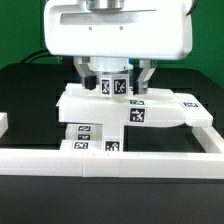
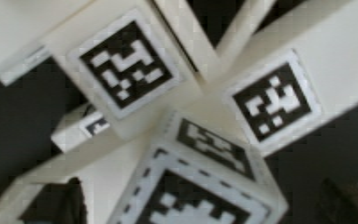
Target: Assemble chair
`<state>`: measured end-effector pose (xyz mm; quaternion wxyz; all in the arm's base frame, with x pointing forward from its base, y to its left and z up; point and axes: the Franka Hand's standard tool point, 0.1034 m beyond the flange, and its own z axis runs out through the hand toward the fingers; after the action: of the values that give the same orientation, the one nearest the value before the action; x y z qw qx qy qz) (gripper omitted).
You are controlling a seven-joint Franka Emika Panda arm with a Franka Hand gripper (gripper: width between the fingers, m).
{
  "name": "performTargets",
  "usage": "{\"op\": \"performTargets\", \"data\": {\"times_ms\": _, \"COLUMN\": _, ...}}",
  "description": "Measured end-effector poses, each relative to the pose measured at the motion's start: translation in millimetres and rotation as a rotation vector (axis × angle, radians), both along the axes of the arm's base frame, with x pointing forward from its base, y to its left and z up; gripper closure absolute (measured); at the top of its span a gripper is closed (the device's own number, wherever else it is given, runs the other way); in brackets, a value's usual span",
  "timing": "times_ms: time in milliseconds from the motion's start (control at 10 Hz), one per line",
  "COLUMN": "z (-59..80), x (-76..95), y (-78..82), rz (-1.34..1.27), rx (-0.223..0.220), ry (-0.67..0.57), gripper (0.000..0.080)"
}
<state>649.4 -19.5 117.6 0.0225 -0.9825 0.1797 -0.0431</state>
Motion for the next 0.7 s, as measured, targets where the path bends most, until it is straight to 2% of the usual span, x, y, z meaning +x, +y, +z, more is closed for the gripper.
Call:
{"op": "performTargets", "data": {"times_ms": 400, "z": -0.7, "x": -1.9, "y": 6.6, "rz": 0.412, "rx": -0.048, "ry": -0.043, "gripper": 0.0151}}
{"op": "performTargets", "data": {"times_ms": 700, "z": -1.5, "x": -4.0, "y": 2.6, "rz": 0.627, "rx": -0.082, "ry": -0.043, "gripper": 0.0151}}
